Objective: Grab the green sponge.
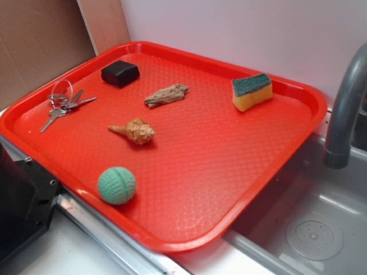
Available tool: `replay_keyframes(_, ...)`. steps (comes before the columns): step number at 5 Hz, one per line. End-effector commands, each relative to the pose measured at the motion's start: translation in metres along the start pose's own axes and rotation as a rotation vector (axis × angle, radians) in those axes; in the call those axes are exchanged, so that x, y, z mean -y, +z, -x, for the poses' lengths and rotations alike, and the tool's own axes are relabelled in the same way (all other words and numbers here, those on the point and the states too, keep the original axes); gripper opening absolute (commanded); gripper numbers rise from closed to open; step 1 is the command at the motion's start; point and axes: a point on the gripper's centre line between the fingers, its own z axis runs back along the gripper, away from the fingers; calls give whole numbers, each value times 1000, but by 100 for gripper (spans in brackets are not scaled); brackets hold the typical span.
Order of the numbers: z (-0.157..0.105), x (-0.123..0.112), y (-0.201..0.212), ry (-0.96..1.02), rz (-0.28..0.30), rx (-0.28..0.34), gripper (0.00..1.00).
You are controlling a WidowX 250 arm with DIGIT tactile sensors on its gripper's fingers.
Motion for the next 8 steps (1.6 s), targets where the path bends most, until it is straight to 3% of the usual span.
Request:
replay_keyframes(1, -101, -1, -12, 63, -23, 60, 100)
replay_keyframes(2, -144, 32, -52, -121, 2, 51, 100)
replay_keyframes(3, -181, 88, -81, -271, 3, 11, 100)
replay_keyframes(4, -186, 121, -83, -359, 33, 3, 100)
replay_keyframes(5, -169, 138, -82, -399, 56, -18, 100)
replay_keyframes(6, -154, 133, -84, -392, 28, -26, 100)
replay_keyframes(7, -148, 91, -90, -260, -34, -15, 100)
replay_keyframes(8, -148, 91, -90, -260, -34, -15, 100)
